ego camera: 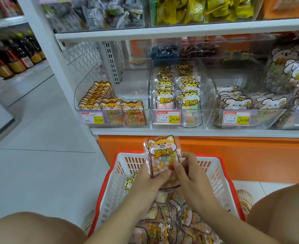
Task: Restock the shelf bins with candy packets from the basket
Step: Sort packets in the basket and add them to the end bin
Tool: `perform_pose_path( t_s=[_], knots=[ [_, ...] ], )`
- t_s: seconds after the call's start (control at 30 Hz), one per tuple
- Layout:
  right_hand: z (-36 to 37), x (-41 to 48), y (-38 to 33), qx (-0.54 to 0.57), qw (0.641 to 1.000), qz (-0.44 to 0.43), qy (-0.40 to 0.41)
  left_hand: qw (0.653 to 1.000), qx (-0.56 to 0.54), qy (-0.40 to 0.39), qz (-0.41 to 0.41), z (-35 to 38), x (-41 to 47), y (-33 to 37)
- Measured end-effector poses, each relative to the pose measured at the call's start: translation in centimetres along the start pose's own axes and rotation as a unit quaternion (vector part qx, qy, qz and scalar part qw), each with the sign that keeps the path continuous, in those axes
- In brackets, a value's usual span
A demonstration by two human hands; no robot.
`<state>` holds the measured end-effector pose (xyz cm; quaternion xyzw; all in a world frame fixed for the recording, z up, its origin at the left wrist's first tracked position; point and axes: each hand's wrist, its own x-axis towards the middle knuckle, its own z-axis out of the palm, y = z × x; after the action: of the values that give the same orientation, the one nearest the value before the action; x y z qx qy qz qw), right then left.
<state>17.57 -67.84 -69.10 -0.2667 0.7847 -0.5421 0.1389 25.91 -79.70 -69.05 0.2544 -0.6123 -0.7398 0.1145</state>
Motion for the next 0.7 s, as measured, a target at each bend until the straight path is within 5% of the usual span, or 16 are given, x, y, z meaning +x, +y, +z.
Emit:
perform_pose_path(
  t_s=[0.23, 0.47, 0.7],
  knots=[
    [-3.1, 6.2, -5.3, 0.203, 0.956, 0.074, -0.196, 0.98, 0.132, -0.144, 0.049, -5.4, 1.0, 7.7],
    [-1.2, 9.4, -9.5, 0.227, 0.954, 0.023, -0.195, 0.959, 0.18, -0.212, 0.063, -9.1, 2.2, 13.2],
    [0.5, 12.2, -13.4, 0.162, 0.946, 0.052, -0.274, 0.952, 0.236, -0.167, 0.097, -12.7, 3.9, 13.6]
  ],
)
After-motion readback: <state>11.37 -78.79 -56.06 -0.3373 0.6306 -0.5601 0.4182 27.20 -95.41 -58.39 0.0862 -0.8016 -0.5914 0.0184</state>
